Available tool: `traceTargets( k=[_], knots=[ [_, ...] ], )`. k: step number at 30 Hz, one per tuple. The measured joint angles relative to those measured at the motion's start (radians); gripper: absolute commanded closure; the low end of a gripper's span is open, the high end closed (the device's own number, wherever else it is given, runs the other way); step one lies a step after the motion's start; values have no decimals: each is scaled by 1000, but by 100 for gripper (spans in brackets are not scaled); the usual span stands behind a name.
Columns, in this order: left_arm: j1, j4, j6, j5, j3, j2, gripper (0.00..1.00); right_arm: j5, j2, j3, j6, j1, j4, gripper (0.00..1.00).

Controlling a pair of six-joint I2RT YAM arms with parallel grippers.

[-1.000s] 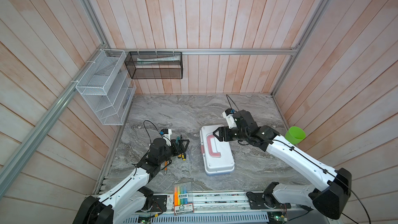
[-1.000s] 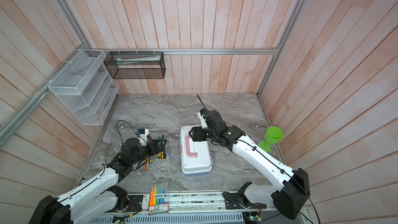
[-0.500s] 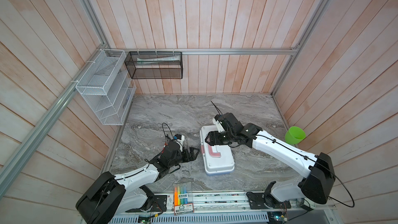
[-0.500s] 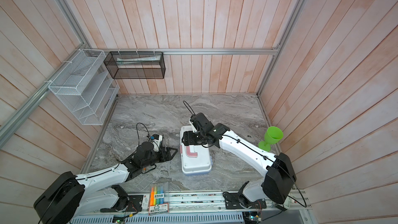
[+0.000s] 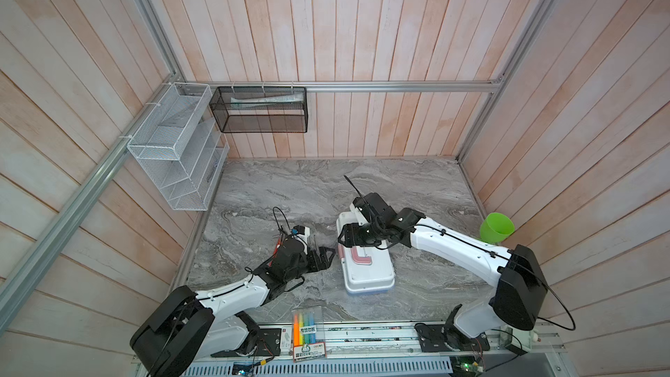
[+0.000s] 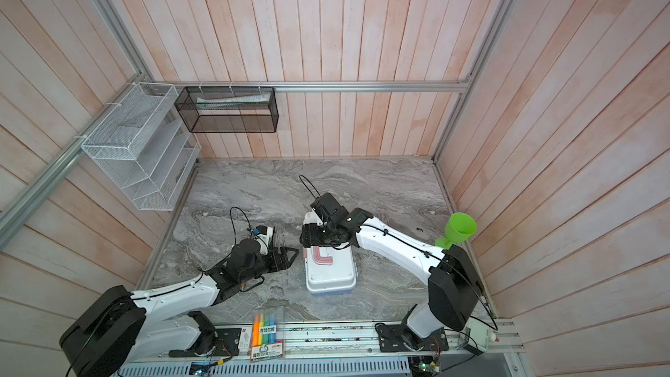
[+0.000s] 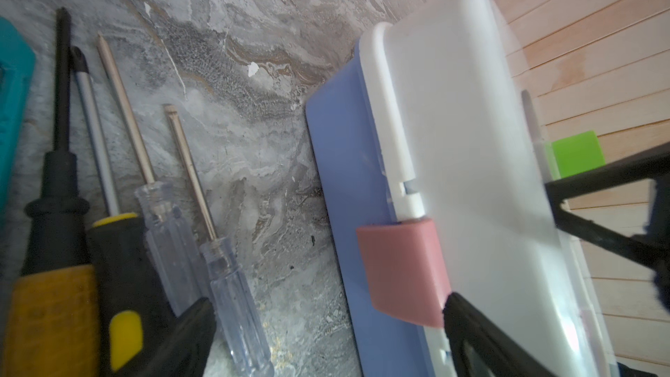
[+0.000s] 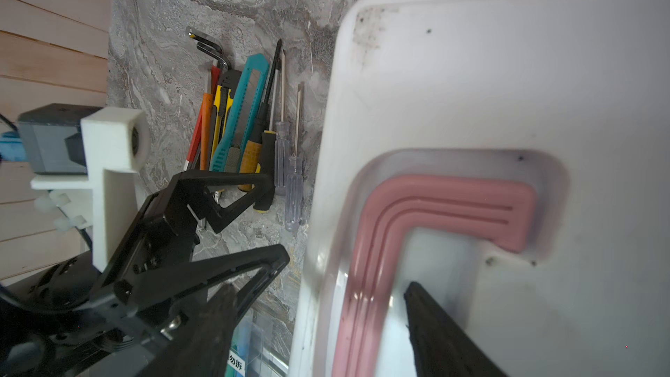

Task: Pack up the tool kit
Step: 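Reach the left gripper to the box latch while the right reaches the handle, then close the right gripper on the pink handle of the tool box lid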

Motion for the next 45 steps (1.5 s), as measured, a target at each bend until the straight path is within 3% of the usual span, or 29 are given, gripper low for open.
traceTargets(
  k=[11,19,22,33,45],
  knots=[
    [0,23,32,-2,61,77,0,-17,-3,-35,15,-3,82,25],
    [0,59,45,10,105,173,0,-145,-105,-216,52,-62,298,30],
    [3,53,47,9,130,196,0,-194,-151,-290,71,-84,382,40],
    [11,3,57,-9,163,210,0,-395,-217,-476,169,-168,690,51],
    [-5,-22,62,-6,179,211,0,-537,-315,-562,196,-265,763,56]
  ],
)
